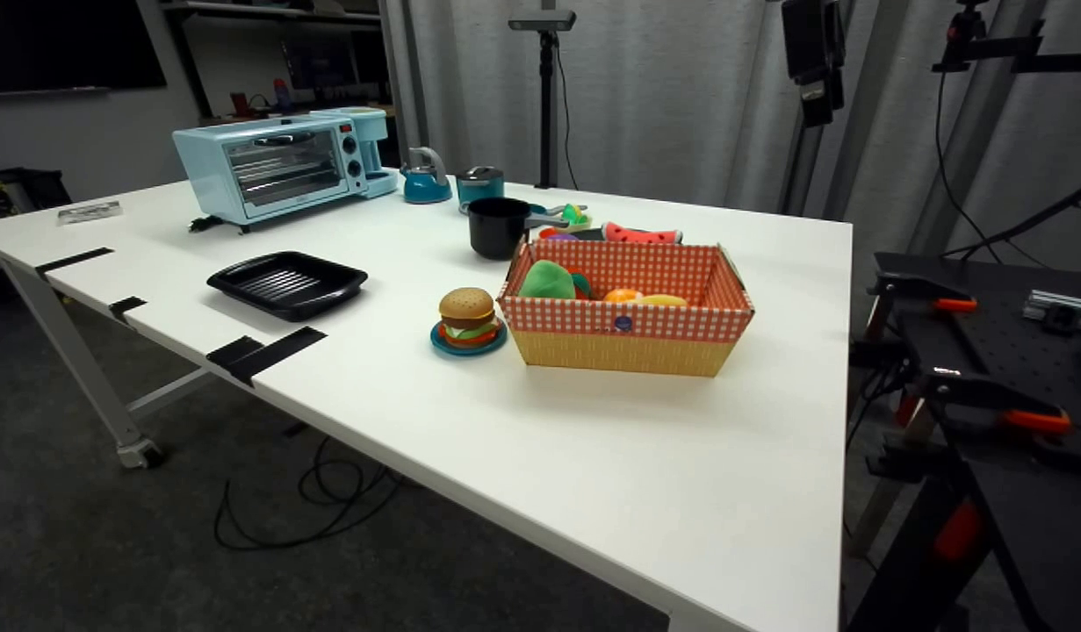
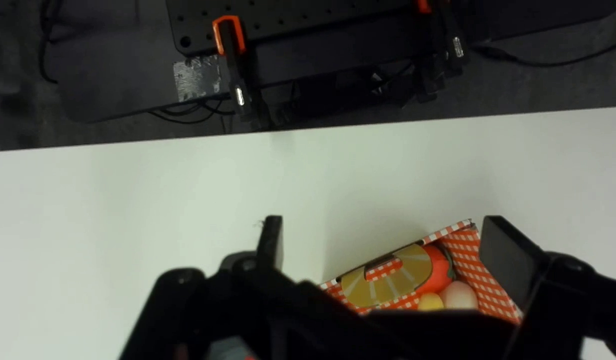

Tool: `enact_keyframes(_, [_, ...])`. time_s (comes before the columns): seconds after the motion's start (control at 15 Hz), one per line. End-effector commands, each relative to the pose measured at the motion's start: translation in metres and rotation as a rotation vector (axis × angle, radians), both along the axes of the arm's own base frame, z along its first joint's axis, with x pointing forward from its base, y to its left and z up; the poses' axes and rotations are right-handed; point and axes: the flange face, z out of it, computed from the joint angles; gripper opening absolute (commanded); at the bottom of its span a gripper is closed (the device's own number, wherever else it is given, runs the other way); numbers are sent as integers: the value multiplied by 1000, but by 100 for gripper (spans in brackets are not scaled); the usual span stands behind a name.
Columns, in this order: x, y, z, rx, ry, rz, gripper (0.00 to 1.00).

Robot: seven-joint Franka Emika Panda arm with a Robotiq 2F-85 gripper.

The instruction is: Take the green object on the plate and put it in the basket, then take the melon, the purple object and the red object from the basket and put them on the plate

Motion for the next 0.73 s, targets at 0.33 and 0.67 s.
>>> enact_keyframes(0.33, [-25,10,7,-27,-21,46,100])
enact_keyframes(0.67, [-26,10,7,-28,-23,46,100])
